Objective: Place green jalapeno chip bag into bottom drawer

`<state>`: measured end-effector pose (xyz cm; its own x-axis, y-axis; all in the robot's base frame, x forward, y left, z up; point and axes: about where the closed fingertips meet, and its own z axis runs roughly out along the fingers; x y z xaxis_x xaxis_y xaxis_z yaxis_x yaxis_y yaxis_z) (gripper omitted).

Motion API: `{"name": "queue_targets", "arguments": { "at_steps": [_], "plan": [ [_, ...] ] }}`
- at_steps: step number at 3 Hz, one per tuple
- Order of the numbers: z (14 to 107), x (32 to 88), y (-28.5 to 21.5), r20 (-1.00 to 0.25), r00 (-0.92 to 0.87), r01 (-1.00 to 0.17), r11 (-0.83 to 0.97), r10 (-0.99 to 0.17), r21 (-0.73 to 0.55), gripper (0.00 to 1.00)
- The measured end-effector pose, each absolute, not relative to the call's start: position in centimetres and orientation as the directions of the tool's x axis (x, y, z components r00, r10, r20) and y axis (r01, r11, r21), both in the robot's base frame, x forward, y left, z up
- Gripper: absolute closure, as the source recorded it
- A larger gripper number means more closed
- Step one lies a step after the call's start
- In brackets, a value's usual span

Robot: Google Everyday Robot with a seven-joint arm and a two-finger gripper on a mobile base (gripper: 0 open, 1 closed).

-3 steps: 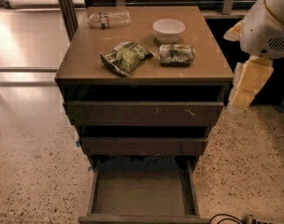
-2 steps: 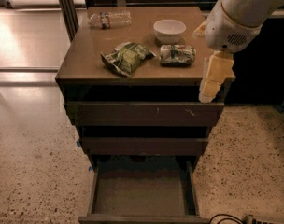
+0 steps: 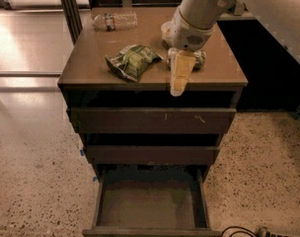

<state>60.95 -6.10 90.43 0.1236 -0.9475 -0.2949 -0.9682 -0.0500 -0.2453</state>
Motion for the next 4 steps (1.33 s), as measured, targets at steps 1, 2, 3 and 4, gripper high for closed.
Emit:
{"name": "queue_targets", "arguments": {
  "at_steps": [1,2,3,4],
  "plan": [
    [90.4,61.4,-5.9,-0.292,0.133,-0.967,-0.059,-0.947,-0.249,0.0],
    [90.0,63.4,-4.8,-0.28,0.179,-0.958,-0.102,-0.943,-0.267,0.0],
    [88.9,66.4,-2.5,-0.278,0.251,-0.948,-0.178,-0.927,-0.263,0.0],
    [86.9,69.2,0.5,-0.306,0.319,-0.938,-0.252,-0.897,-0.24,0.0]
  ]
}}
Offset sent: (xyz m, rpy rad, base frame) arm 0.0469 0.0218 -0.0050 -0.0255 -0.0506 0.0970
